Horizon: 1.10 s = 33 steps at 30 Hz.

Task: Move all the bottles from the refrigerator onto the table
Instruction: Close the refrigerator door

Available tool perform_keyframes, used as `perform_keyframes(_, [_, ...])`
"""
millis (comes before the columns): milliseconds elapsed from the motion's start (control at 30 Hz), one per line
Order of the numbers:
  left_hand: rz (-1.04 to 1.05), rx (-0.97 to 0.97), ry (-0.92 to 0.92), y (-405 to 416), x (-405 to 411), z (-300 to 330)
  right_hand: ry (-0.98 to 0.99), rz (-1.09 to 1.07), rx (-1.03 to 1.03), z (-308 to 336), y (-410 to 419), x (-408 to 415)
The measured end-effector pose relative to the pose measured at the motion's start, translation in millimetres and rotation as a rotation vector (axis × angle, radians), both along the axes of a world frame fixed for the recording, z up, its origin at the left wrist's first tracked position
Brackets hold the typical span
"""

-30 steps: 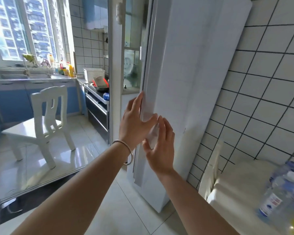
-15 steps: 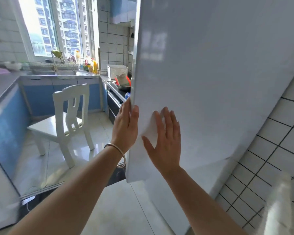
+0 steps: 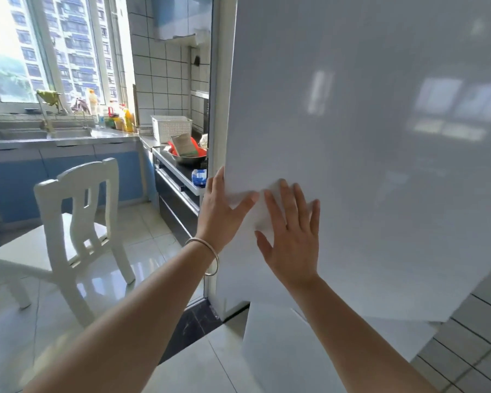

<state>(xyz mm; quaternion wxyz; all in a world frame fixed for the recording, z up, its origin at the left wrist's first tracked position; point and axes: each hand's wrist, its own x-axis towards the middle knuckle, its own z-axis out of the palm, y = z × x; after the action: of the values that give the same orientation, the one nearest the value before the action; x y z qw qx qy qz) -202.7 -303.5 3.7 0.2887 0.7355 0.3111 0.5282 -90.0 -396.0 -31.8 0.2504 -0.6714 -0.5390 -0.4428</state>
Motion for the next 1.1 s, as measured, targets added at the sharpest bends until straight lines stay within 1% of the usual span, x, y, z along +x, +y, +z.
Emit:
perform_keyframes(133, [-0.109, 0.003, 0.009, 55, 27, 2, 0.020, -0.172, 0.030, 5, 35, 20])
perform_keyframes(200, [-0.178, -0.028, 0.036, 85, 45, 3, 0.083, -0.293, 0.005, 8, 51, 33])
perform_keyframes(300, [-0.281, -0.027, 0.070, 125, 77, 5, 0.175, -0.475, -0.033, 12, 66, 56])
perform_keyframes(367, [-0.340, -0.037, 0.060, 144, 100, 5, 0.224, -0.554, -0.042, 12, 71, 71])
perform_keyframes(467, [-0.383, -0.062, 0.030, 165, 130, 7, 0.260, -0.624, -0.045, 16, 78, 93])
perform_keyframes(667, [-0.485, -0.111, -0.021, 202, 186, 1, 0.218, -0.724, -0.040, 19, 85, 136])
perform_keyframes(933, [-0.563, -0.218, -0.024, 220, 238, 4, 0.180, -0.813, -0.028, 16, 102, 172])
perform_keyframes(1100, [-0.600, -0.233, -0.012, 223, 260, 5, 0.183, -0.857, -0.021, 15, 112, 184])
